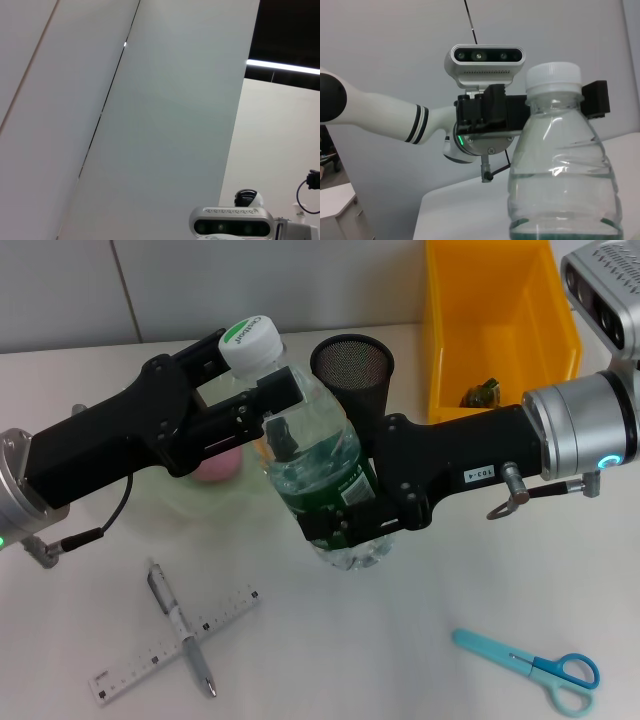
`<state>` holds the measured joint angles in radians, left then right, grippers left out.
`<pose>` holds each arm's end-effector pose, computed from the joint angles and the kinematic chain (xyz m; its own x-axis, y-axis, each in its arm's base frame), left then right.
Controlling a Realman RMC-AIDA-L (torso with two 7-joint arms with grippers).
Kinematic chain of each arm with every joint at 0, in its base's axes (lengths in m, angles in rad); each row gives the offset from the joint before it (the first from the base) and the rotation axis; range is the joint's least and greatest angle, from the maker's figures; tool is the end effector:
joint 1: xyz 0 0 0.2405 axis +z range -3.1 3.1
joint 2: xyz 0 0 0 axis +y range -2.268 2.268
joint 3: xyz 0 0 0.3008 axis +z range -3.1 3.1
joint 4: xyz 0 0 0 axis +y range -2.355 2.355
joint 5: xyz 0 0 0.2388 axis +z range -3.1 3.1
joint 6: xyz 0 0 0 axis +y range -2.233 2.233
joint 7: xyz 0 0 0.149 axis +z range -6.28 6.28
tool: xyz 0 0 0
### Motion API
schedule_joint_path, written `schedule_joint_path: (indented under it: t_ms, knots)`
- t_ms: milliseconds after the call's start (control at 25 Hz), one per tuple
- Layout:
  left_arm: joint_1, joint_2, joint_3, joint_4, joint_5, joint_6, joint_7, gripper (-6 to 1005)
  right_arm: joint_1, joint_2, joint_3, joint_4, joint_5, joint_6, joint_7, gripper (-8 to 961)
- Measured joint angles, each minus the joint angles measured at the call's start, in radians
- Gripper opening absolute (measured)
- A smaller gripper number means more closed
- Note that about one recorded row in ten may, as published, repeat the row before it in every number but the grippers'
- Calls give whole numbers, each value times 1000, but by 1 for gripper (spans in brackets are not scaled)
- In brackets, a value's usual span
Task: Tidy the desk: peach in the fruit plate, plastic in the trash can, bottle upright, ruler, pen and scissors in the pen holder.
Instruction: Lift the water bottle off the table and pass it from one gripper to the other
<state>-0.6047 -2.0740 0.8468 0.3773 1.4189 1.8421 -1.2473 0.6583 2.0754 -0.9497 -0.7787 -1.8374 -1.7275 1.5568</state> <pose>-0.2334 0.3607 -0.0287 0.4190 0.2069 0.8841 0.2732 -0.9573 0.0946 0.2046 0.3900 -0.0303 0.8368 -0.2414 -0.4915 -0.2120 -0.9704 0.1157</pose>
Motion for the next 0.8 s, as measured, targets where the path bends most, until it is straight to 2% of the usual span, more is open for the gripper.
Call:
schedule_joint_path:
  t_ms: [800]
  knots:
    - [2, 2, 3, 0, 4, 0, 0, 736, 10, 0, 0, -1, 0, 2, -3, 773]
